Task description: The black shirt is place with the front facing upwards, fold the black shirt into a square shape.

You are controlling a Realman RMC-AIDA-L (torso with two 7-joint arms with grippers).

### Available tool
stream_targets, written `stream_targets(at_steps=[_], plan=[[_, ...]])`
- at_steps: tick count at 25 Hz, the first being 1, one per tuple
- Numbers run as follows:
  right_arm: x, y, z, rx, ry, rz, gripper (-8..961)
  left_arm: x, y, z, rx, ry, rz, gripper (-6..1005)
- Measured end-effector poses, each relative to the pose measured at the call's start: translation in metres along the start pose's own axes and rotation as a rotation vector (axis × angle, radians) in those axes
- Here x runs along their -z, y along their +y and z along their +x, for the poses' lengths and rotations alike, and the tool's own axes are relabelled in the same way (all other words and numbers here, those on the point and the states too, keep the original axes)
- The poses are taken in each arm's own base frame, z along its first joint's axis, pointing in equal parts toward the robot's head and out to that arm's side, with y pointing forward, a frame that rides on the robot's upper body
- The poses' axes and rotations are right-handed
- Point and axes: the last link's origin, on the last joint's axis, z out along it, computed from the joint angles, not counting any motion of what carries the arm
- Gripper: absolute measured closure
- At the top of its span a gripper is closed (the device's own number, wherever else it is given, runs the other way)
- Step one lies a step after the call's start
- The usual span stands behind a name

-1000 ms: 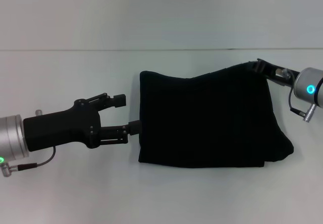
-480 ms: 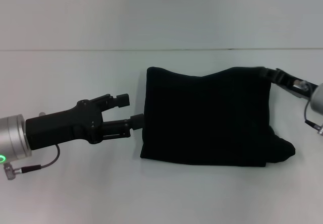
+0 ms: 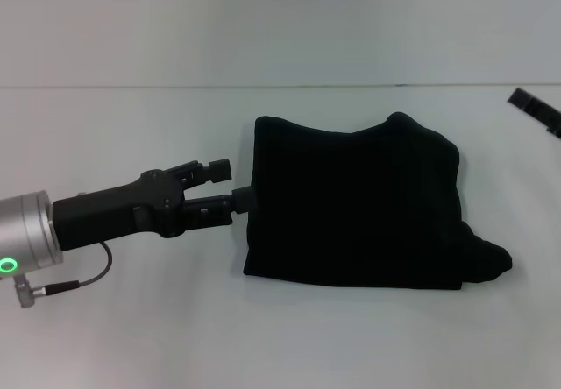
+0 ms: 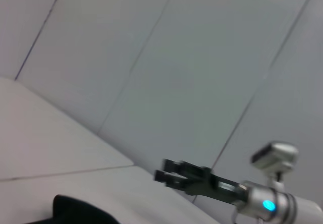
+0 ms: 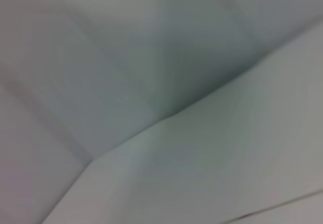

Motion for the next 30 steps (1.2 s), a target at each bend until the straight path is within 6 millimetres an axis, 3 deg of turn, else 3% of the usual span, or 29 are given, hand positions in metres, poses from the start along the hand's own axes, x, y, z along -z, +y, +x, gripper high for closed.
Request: stream_targets(at_steps=[7,13,19,24,30], plan=[[0.016,0.034,0.031,0.436,0.202,-0.315,135,-0.008,-0.021,0.012,0.251,-0.092,0.091,50],[0.038,0.036,0.057,0.644,0.25,-0.415,9,-0.025,-0.048,0.031,0.471,-0.183,0.249,50],[0.057,0.033,0.071,0.711,0.241,-0.438,9,-0.05,-0.069,0.033,0.551,-0.223,0.416,49],[0.067,0.028,0.079,0.745,0.27,-0.439,8,-0.075,-0.074,0.03,0.557,-0.261,0.476,49],[0.071,0.026,0.082,0.742,0.275,-0.437,8,-0.087,-0.076,0.025,0.54,-0.275,0.521,49]])
